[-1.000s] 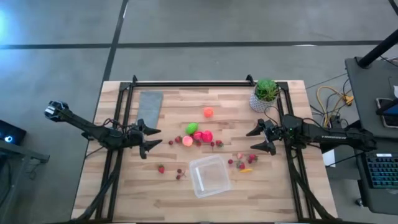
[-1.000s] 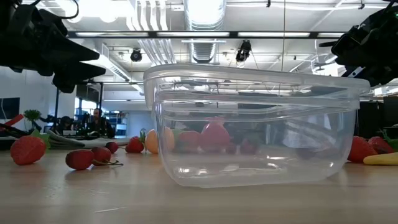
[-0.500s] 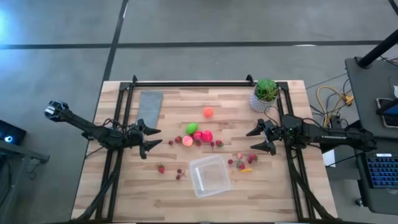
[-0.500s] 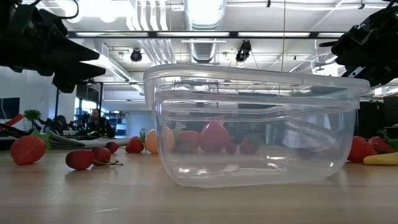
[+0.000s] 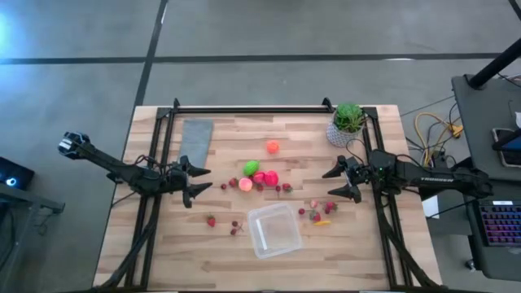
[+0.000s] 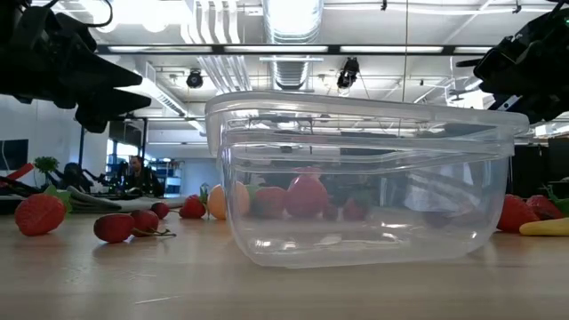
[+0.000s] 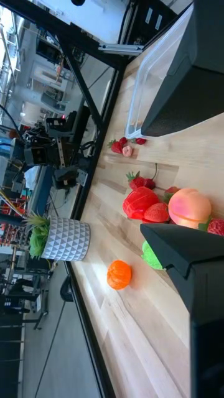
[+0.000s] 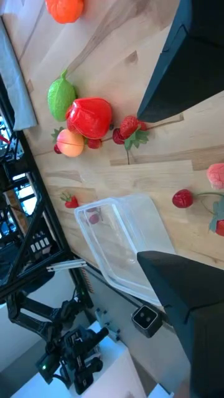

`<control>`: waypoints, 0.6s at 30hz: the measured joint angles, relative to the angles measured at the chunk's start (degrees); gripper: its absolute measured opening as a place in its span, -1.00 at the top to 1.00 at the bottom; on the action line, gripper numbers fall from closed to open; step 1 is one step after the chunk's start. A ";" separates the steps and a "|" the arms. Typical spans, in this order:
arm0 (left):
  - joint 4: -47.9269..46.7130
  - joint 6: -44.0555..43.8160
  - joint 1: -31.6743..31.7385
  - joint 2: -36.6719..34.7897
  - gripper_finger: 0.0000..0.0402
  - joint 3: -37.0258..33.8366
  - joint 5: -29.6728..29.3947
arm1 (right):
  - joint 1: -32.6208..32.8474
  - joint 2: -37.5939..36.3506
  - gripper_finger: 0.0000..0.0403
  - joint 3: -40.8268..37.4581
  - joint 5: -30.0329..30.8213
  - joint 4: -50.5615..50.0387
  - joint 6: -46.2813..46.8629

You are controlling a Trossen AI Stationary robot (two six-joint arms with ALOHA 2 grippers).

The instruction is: Pick and placing Produce into tupperware

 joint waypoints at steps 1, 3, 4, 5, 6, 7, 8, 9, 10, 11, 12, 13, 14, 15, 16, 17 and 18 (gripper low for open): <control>0.01 -0.01 0.01 0.00 -0.13 0.00 -0.01 | 0.00 0.00 -0.73 0.00 0.00 0.00 0.00; 0.01 -0.01 0.01 0.00 -0.13 0.00 0.01 | 0.00 0.00 -0.73 0.00 -0.02 0.00 0.00; -0.01 0.00 0.00 0.00 -0.13 0.00 0.01 | 0.00 0.00 -0.73 0.00 -0.01 0.01 0.00; 0.01 0.00 0.00 0.00 -0.13 0.00 0.01 | 0.00 0.00 -0.73 0.00 0.00 0.00 0.00; 0.01 0.01 0.01 0.00 -0.13 0.00 0.01 | 0.00 0.00 -0.73 0.00 0.00 0.01 0.00; 0.00 -0.01 0.01 0.00 -0.13 0.00 0.00 | 0.00 0.00 -0.73 0.00 0.00 0.00 0.00; 0.00 0.01 -0.01 0.00 -0.13 0.00 0.00 | 0.00 0.00 -0.73 0.00 -0.02 0.00 0.00; -0.01 0.02 0.00 0.00 -0.13 0.00 0.01 | 0.00 0.00 -0.73 0.00 0.00 0.02 0.00; -0.01 0.01 0.00 0.00 -0.13 0.00 -0.01 | 0.00 0.00 -0.73 0.00 0.00 0.00 0.00; 0.01 -0.01 -0.01 0.00 -0.13 0.00 0.01 | 0.00 0.00 -0.73 0.00 0.00 0.02 0.00; -0.01 -0.01 -0.01 0.00 -0.13 0.00 0.01 | 0.00 0.00 -0.73 0.00 0.00 0.01 0.00; -0.01 -0.01 0.02 0.00 -0.13 0.00 0.01 | 0.00 0.00 -0.73 -0.01 0.00 0.07 0.00; -0.02 -0.01 0.00 0.00 -0.13 0.00 0.01 | 0.00 0.00 -0.73 0.00 0.01 0.12 0.00; 0.00 0.00 0.00 0.00 -0.13 0.00 0.01 | 0.00 0.00 -0.73 0.00 0.07 0.13 -0.04; 0.00 0.00 0.00 0.00 -0.13 0.00 0.00 | 0.00 0.00 -0.73 0.00 0.20 0.13 -0.06; 0.01 0.18 0.00 0.00 -0.13 0.00 -0.05 | 0.00 0.00 -0.73 0.00 0.35 0.14 -0.03; 0.01 1.22 -0.01 0.00 -0.13 0.00 -0.34 | 0.00 0.00 -0.73 0.00 1.01 0.36 0.04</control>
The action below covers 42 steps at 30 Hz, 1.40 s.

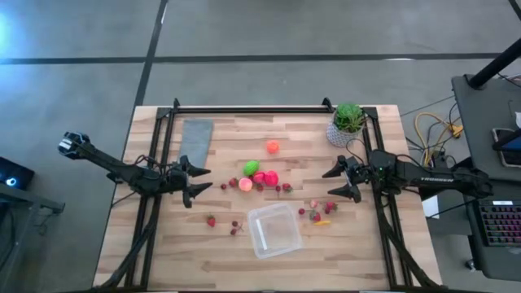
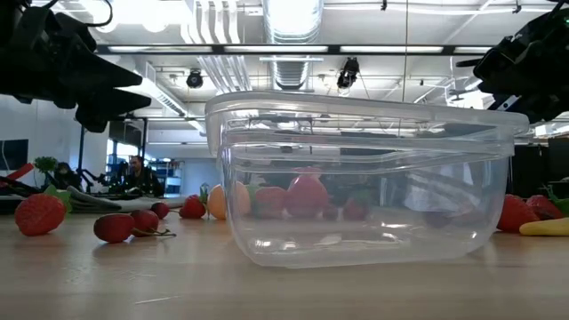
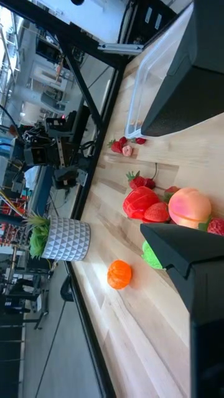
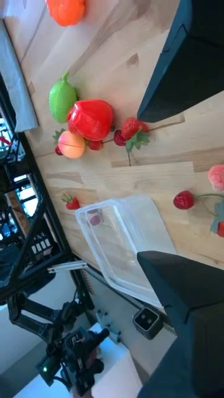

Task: Pick and placing Produce into tupperware
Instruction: Put the orange pumpkin into the transparent bin

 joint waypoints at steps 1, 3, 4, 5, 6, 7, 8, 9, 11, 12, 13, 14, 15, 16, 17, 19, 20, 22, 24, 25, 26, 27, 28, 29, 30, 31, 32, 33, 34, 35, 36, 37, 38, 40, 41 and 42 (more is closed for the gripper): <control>0.01 2.06 0.01 0.00 -0.13 0.00 -0.47 | 0.00 0.00 -0.73 0.00 0.98 0.63 0.16; 0.36 5.38 0.02 0.00 -0.13 0.00 -0.73 | 0.00 -0.02 -0.73 0.00 3.21 2.14 0.10; 1.49 4.16 0.00 0.00 -0.13 0.00 -0.62 | 0.00 -0.02 -0.73 0.00 4.02 2.47 -0.08; 3.08 0.79 0.00 0.00 -0.13 0.00 -0.42 | 0.00 -0.02 -0.73 0.00 4.29 2.48 -0.07; 4.56 -3.46 0.02 0.00 -0.13 0.00 -0.40 | 0.00 -0.01 -0.73 0.00 4.30 2.41 -0.06; 6.09 -7.42 0.02 0.00 -0.13 0.00 -0.42 | 0.00 0.00 -0.73 0.00 4.30 2.37 -0.06; 7.52 -10.71 0.02 0.00 -0.13 0.00 -0.44 | 0.00 -0.02 -0.73 0.00 4.30 2.38 -0.06; 8.44 -13.22 0.02 -0.02 -0.13 0.00 -0.43 | 0.00 -0.02 -0.73 0.00 4.30 2.37 -0.06; 9.15 -14.87 0.02 -0.02 -0.13 0.00 -0.43 | 0.00 0.00 -0.73 0.00 4.28 2.39 -0.06; 9.10 -14.82 0.02 -0.02 -0.13 0.00 -0.42 | 0.00 -0.02 -0.73 0.00 4.28 2.39 -0.06; 9.13 -14.83 0.02 -0.02 -0.13 0.00 -0.42 | 0.00 -0.02 -0.73 0.00 4.28 2.37 -0.06; 9.60 -14.84 0.02 -0.02 -0.13 0.00 -0.42 | 0.00 0.00 -0.73 0.00 4.28 2.37 -0.06; 10.77 -14.85 0.02 0.00 -0.13 0.00 -0.42 | 0.00 -0.01 -0.73 0.00 4.28 2.38 -0.06; 11.98 -14.85 0.00 -0.02 -0.13 0.00 -0.42 | 0.00 -0.01 -0.73 0.00 4.29 2.38 -0.82; 13.50 -14.85 0.02 0.00 -0.13 0.00 -0.42 | 0.00 -0.01 -0.73 0.00 4.30 2.37 -2.53; 17.46 -15.00 0.02 -0.01 -0.13 0.00 -0.42 | 0.00 -0.01 -0.73 0.00 4.71 2.39 -5.90; 19.95 -16.07 0.02 0.00 -0.13 -0.02 -0.40 | 0.00 -0.02 -0.73 0.00 4.98 2.39 -7.25; 24.90 -20.59 0.02 -0.02 -0.13 0.11 -0.40 | 0.00 0.00 -0.73 0.00 5.15 2.39 -8.88; 27.74 -24.04 0.02 -0.02 -0.13 0.28 -0.40 | 0.00 0.00 -0.73 0.00 5.17 2.38 -9.10; 28.31 -23.85 0.02 -0.02 -0.13 0.34 -0.42 | 0.00 0.00 -0.73 0.00 5.20 2.40 -9.92; 28.83 -22.74 0.02 -0.02 -0.13 0.35 -0.41 | 0.00 0.00 -0.73 0.00 5.22 2.62 -11.30; 29.43 -20.95 0.00 -0.16 -0.13 0.35 -0.41 | 0.00 0.00 -0.73 0.00 5.22 3.03 -12.08; 29.91 -19.07 0.01 -0.45 -0.13 0.37 -0.41 | 0.00 0.00 -0.73 0.00 5.19 3.67 -11.94; 30.09 -17.73 0.02 -0.81 -0.13 0.37 -0.41 | 0.00 0.00 -0.73 0.00 5.19 4.53 -10.91; 30.11 -17.53 0.00 -1.08 -0.13 0.37 -0.42 | 0.00 -0.02 -0.73 0.00 5.19 5.41 -9.30; 30.07 -17.40 0.02 -1.23 -0.13 0.37 -0.42 | 0.00 -0.02 -0.73 0.00 5.19 6.12 -7.73; 29.93 -17.36 0.02 -1.31 -0.13 0.31 -0.46 | 0.00 -0.02 -0.73 0.00 5.22 6.79 -6.05; 29.76 -17.38 0.01 -1.43 -0.13 0.29 -0.47 | 0.00 -0.01 -0.73 0.00 5.21 7.52 -4.21; 29.76 -17.56 0.00 -1.58 -0.13 0.28 -0.47 | 0.00 0.00 -0.73 -0.01 5.36 8.88 -1.63; 29.90 -17.67 0.01 -1.67 -0.13 0.28 -0.49 | 0.00 0.02 -0.73 -0.01 5.72 11.07 1.95; 29.98 -17.72 0.01 -1.74 -0.13 0.30 -0.48 | 0.00 0.00 -0.73 0.00 5.97 13.35 5.91; 29.91 -17.77 0.02 -1.80 -0.13 0.34 -0.50 | 0.00 -0.03 -0.73 0.00 6.57 15.27 9.04; 29.93 -17.77 0.00 -1.89 -0.13 0.37 -0.49 | 0.00 -0.04 -0.73 0.00 7.03 17.44 10.90; 29.95 -17.80 0.01 -2.04 -0.13 0.44 -0.51 | 0.00 -0.04 -0.73 0.00 7.74 20.56 12.78; 29.99 -17.80 0.02 -2.05 -0.13 0.45 -0.51 | 0.00 0.00 -0.73 0.00 7.79 22.15 13.88; 29.97 -17.80 0.02 -2.08 -0.13 0.46 -0.51 | 0.00 0.00 -0.73 0.00 7.89 23.80 15.01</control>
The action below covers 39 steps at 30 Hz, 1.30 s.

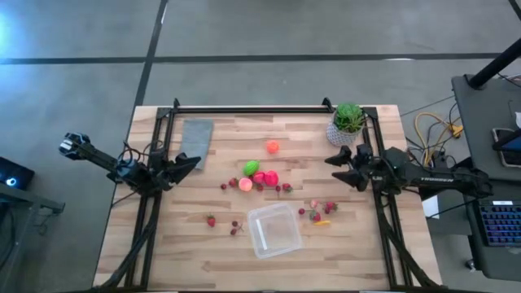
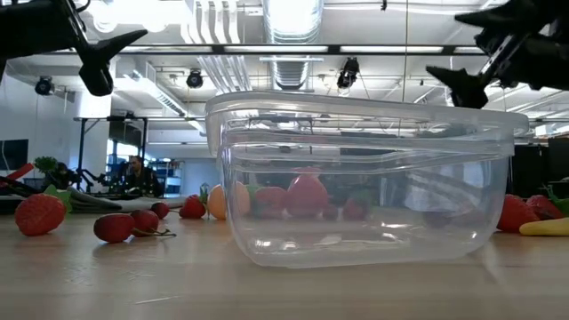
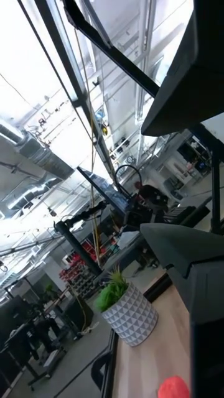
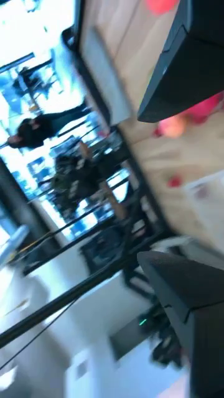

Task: Pick and placing Produce into tupperware
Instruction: Put the orange pumpkin into the transparent bin

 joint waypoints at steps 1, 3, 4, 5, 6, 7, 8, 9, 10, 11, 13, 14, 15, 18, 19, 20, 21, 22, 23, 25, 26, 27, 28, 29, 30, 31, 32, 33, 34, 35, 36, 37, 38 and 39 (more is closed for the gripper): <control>-0.04 0.00 -0.02 -0.06 -0.13 -0.02 0.00 | 0.00 0.00 -0.73 0.00 0.13 1.59 1.31; 0.02 0.00 0.00 -0.06 -0.13 -0.02 -0.02 | 0.00 0.00 -0.73 0.00 0.35 4.55 3.17; 0.00 0.00 -0.02 0.08 -0.13 -0.02 -0.04 | 0.00 0.02 -0.73 0.00 0.37 6.31 3.73; -0.06 0.00 -0.02 0.15 -0.13 -0.02 -0.04 | 0.00 0.00 -0.73 0.00 0.54 8.36 4.30; -0.24 0.01 -0.01 0.15 -0.13 -0.04 -0.05 | 0.00 0.00 -0.73 0.00 0.96 10.59 4.66; -0.22 0.00 -0.01 0.14 -0.13 -0.07 -0.14 | 0.00 -0.01 -0.73 0.00 1.67 12.72 5.06; -0.22 0.02 0.00 0.15 -0.13 -0.07 -0.62 | 0.00 -0.02 -0.73 0.00 2.30 14.51 5.37; -0.23 0.02 -0.02 0.18 -0.13 -0.07 -1.58 | 0.00 0.00 -0.73 0.00 3.15 16.13 5.46; -0.26 0.02 -0.02 0.17 -0.13 -0.07 -2.07 | 0.00 0.00 -0.73 0.00 4.15 17.70 5.48; -0.25 0.03 -0.02 0.06 -0.13 -0.07 -2.68 | 0.00 0.00 -0.73 0.00 5.34 19.14 5.56; 0.04 0.02 0.00 0.03 -0.13 -0.02 -3.30 | 0.00 -0.02 -0.73 0.00 8.03 21.13 5.79; 0.02 0.04 -0.02 0.03 -0.13 -0.02 -3.30 | 0.00 -0.02 -0.73 0.00 9.48 21.56 6.72; 0.00 0.04 0.00 0.03 -0.13 -0.02 -3.33 | 0.00 -0.02 -0.73 0.00 11.30 21.65 8.02; 0.04 0.04 -0.02 -0.19 -0.13 -0.04 -4.48 | -0.02 0.00 -0.73 0.00 15.87 21.67 8.66; -0.04 0.04 -0.01 -0.19 -0.13 -0.04 -4.50 | 0.00 0.00 -0.73 0.00 16.31 21.81 8.23; -0.12 0.04 -0.02 -0.20 -0.13 -0.04 -4.48 | 0.00 0.00 -0.73 0.00 16.39 22.03 8.14; -0.17 0.04 -0.02 -0.26 -0.13 -0.04 -4.48 | 0.00 0.00 -0.73 0.00 16.64 22.40 8.50; -0.15 0.04 -0.02 -0.28 -0.13 -0.04 -4.48 | 0.00 0.00 -0.73 0.00 16.81 22.66 9.29; -0.07 0.04 -0.02 -0.28 -0.13 -0.04 -4.46 | 0.00 0.00 -0.73 0.00 16.85 22.83 10.83; -0.10 0.04 -0.02 -0.30 -0.13 -0.04 -4.48 | 0.00 0.00 -0.73 0.04 16.95 22.84 13.24; -0.07 0.04 -0.02 -0.34 -0.13 -0.04 -4.48 | 0.00 0.15 -0.73 0.24 16.94 22.69 14.11; -0.07 0.04 -0.02 -0.39 -0.13 -0.04 -4.48 | 0.01 0.55 -0.73 0.67 16.90 22.64 15.35; -0.08 0.04 -0.02 -0.42 -0.13 -0.04 -4.48 | 0.00 1.10 -0.73 1.18 16.88 22.46 16.41; -0.07 0.04 -0.02 -0.44 -0.13 -0.04 -4.48 | 0.00 1.89 -0.72 1.76 16.85 22.08 17.11; -0.07 0.04 -0.02 -0.45 -0.13 -0.04 -4.49 | 0.00 2.98 -0.72 2.52 16.77 21.40 17.57; -0.07 0.04 -0.02 -0.47 -0.13 -0.04 -4.56 | 0.00 4.29 -0.72 3.57 16.40 19.77 17.81; -0.08 0.04 0.00 -0.54 -0.13 -0.02 -4.73 | 0.00 5.76 -0.72 4.94 15.87 17.06 17.96; -0.09 0.07 -0.01 -0.65 -0.13 -0.02 -5.01 | 0.00 7.38 -0.72 6.47 15.25 13.74 17.96; 0.03 0.06 -0.02 -0.71 -0.13 -0.02 -5.66 | 0.00 9.11 -0.72 8.22 14.91 9.95 17.73; 0.07 0.06 -0.02 -0.74 -0.13 -0.02 -6.05 | 0.00 10.97 -0.72 10.03 14.85 5.95 17.25; 0.03 0.07 -0.02 -0.77 -0.13 -0.02 -6.29 | 0.00 12.92 -0.72 11.94 15.06 2.08 16.42; -0.02 0.07 0.00 -0.82 -0.13 -0.02 -6.46 | 0.00 14.90 -0.72 13.94 15.67 -1.78 15.45; -0.01 0.07 -0.02 -0.85 -0.13 -0.02 -6.58 | 0.00 16.75 -0.72 15.93 16.65 -5.75 14.46; 0.07 0.07 -0.01 -0.87 -0.13 -0.02 -6.64 | 0.00 18.42 -0.72 17.81 17.53 -9.60 13.37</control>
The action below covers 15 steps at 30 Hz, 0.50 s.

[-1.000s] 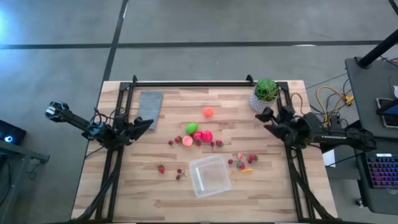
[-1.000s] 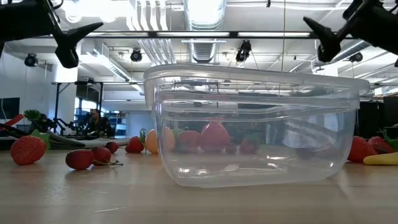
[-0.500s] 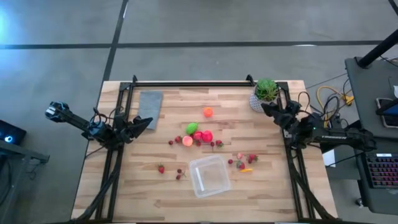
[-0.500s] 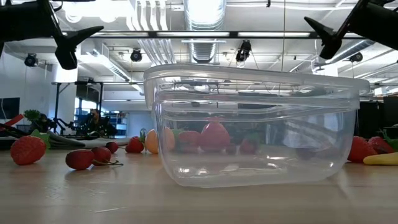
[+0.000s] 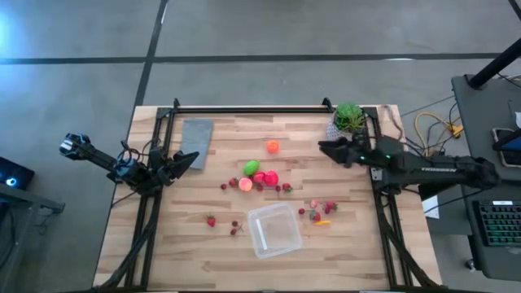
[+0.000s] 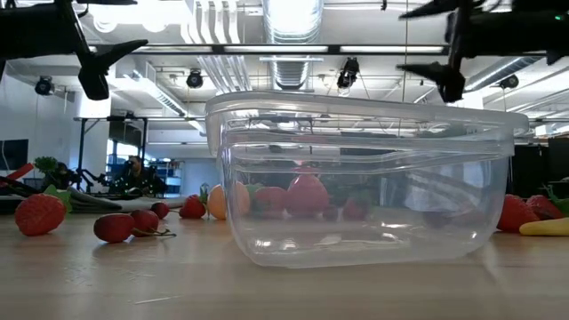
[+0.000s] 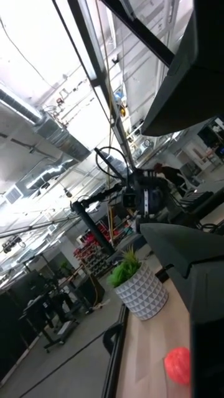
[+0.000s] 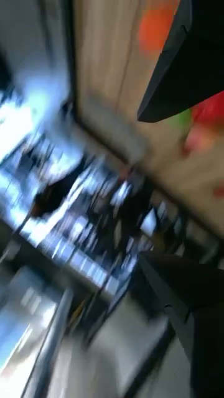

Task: Pick and placing Produce into tupperware
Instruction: Put the orange pumpkin into the transparent bin

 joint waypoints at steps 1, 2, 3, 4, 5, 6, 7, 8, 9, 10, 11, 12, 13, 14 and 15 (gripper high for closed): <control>-0.07 0.00 0.01 -0.02 -0.13 0.00 0.00 | 0.00 1.78 -0.72 2.14 1.07 -3.41 -1.42; -0.15 0.00 -0.01 -0.08 -0.13 0.00 -0.09 | 0.00 3.44 -0.72 4.36 1.99 -6.77 -2.79; -0.20 0.00 -0.01 -0.15 -0.13 0.00 -0.19 | -0.05 5.04 -0.72 6.55 2.51 -10.42 -3.65; -0.09 0.00 0.00 -0.15 -0.13 0.00 -0.22 | -0.33 6.80 -0.71 8.92 2.89 -14.98 -4.12; -0.10 0.00 0.00 -0.16 -0.13 0.00 -0.22 | -0.73 8.57 -0.70 11.18 3.00 -19.80 -4.43; -0.29 0.00 -0.01 -0.17 -0.13 0.00 -0.24 | -1.15 10.49 -0.69 13.35 3.16 -24.58 -5.06; -0.32 0.00 -0.01 -0.12 -0.13 0.00 -0.24 | -1.56 12.63 -0.68 15.51 3.32 -29.76 -6.05; -0.31 0.00 0.00 -0.01 -0.13 0.00 -0.24 | -2.02 14.72 -0.67 17.51 3.64 -34.29 -7.44; -0.36 0.00 -0.01 0.04 -0.13 0.00 -0.36 | -2.52 16.92 -0.66 19.34 3.87 -38.08 -9.02; -0.36 0.00 0.00 0.15 -0.13 0.00 -0.50 | -3.11 19.18 -0.66 20.90 3.85 -41.03 -10.65; -0.33 0.00 -0.01 0.29 -0.13 0.00 -0.64 | -3.59 21.64 -0.65 22.53 3.76 -43.82 -12.30; -0.40 0.00 0.00 0.37 -0.13 0.00 -0.75 | -3.90 24.09 -0.64 23.89 3.60 -45.55 -13.89; -0.48 0.00 0.01 0.42 -0.13 0.00 -0.86 | -4.17 26.50 -0.64 25.20 3.36 -46.66 -15.28; -0.42 0.00 -0.01 0.50 -0.13 0.00 -0.92 | -4.20 28.89 -0.64 26.42 3.31 -47.34 -16.52; -0.38 0.00 -0.01 0.60 -0.13 0.00 -0.94 | -4.20 31.17 -0.63 27.66 2.97 -47.62 -17.79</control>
